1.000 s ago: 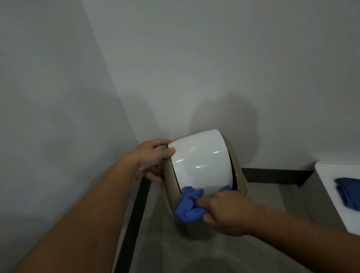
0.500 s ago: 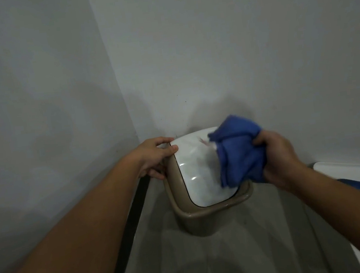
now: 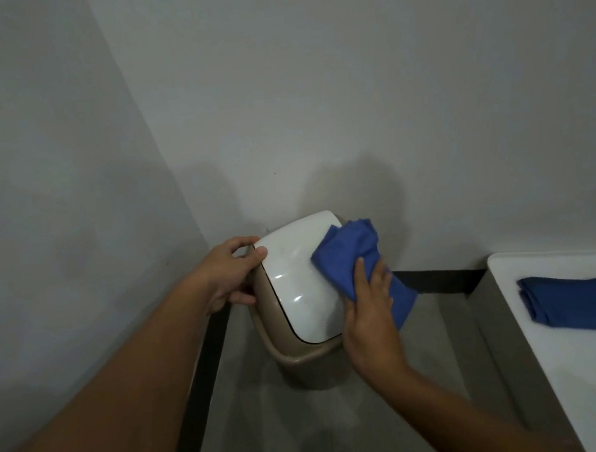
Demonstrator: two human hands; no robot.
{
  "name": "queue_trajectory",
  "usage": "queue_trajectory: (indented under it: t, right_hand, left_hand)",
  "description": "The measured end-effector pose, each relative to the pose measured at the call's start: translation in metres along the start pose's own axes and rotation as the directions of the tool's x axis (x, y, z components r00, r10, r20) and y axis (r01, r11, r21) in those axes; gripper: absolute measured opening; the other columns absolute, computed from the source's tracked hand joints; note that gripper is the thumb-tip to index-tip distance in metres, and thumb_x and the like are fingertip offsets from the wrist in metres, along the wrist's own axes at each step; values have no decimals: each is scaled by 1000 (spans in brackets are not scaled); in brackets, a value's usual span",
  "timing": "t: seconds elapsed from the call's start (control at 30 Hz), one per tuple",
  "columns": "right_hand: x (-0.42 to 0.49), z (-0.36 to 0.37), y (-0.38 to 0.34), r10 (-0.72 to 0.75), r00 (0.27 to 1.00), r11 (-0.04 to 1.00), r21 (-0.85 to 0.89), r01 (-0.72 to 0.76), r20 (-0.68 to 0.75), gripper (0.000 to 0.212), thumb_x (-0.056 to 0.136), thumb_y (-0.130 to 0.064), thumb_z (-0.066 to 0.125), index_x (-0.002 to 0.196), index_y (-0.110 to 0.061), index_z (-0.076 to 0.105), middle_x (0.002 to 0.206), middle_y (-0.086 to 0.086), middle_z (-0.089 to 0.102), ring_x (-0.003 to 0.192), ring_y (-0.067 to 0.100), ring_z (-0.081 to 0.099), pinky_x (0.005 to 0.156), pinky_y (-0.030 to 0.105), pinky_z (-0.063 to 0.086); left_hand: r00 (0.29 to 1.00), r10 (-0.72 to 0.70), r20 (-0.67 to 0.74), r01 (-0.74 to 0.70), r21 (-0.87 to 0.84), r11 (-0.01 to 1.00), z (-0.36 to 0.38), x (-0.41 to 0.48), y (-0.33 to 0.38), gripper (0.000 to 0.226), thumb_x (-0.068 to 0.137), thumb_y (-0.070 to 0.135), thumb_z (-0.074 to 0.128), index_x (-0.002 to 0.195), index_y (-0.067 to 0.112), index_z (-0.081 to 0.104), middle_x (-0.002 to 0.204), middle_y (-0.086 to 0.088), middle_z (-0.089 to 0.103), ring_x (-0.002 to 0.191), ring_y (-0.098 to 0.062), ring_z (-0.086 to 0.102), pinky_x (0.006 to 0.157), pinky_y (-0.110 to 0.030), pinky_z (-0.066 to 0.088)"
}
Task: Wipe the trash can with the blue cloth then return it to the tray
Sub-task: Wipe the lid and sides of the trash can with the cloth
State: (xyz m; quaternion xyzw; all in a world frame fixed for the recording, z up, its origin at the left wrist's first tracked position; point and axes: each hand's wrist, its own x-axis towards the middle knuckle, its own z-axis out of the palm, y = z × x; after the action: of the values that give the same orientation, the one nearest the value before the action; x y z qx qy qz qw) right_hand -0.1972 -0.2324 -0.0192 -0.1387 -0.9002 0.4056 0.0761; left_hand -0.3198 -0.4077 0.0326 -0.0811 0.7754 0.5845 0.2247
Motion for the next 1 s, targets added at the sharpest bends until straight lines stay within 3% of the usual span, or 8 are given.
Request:
queue_trajectory:
  t: [0.2,0.33,0.43,0.53,0.63,0.77,0.87,1.0]
  right_hand:
    - [-43,17,-14,79,981,988,117,-101,179,57,97,-16,32,143,-27,0,156,9,9,142,25,10,117,43,14]
    - [-47,-4,-20,110,991,957,262,-127,78,34,96,-20,34,130,-18,39,107,10,60,91,17,58,79,31,50]
    - [-28,-30,-19,280,953,819,490,-299,114,24,96,-22,37,115,-15,51,101,5,60,90,16,58,80,32,50]
    - [1,-60,-16,396,914,703,670,-240,-88,25,95,-26,36,114,-19,51,105,6,59,98,23,57,91,42,47]
    - [21,-71,-11,310,910,782,618,-79,-275,22,97,-29,33,110,-28,51,94,-4,56,89,15,54,77,27,42]
    - [19,-46,5,107,994,961,260,-93,-38,38,98,-17,31,137,-17,32,113,7,52,113,27,49,86,23,34]
    - [4,-16,6,126,989,968,208,-140,78,43,99,-20,25,142,-23,19,152,9,22,140,31,14,112,44,23]
    - [-14,1,-6,133,989,963,225,-145,67,46,99,-18,27,143,-27,15,156,7,11,143,27,3,115,51,12]
  left_hand:
    - [999,2,-49,-2,-9,1000,6,-6,-3,38,86,33,60,122,28,51,123,-14,51,93,-31,60,50,-39,59]
    - [997,-19,-79,17,-27,999,7,-12,-4,40,86,33,60,124,27,50,127,-15,49,101,-36,57,53,-42,59]
    - [993,-28,-111,20,-67,998,8,-16,-8,41,85,32,60,124,25,49,128,-16,50,105,-39,56,49,-41,58]
    - [987,-19,-157,4,-92,996,12,-19,-15,42,85,34,61,124,26,48,127,-16,52,104,-38,58,47,-37,56]
    - [979,-2,-204,-18,-98,995,19,-23,-18,41,83,35,62,121,26,48,133,-9,46,104,-35,56,49,-38,57]
    - [963,-3,-269,-34,-133,991,33,-33,-17,42,83,34,63,121,23,48,135,-10,42,103,-31,53,44,-33,56]
    - [943,-4,-334,-50,-152,987,50,-40,-17,48,84,33,62,127,21,45,136,-12,42,101,-30,50,45,-32,56]
    - [904,-5,-428,-60,-140,988,69,-51,-14,51,87,33,58,132,17,40,134,-16,45,104,-33,52,60,-41,59]
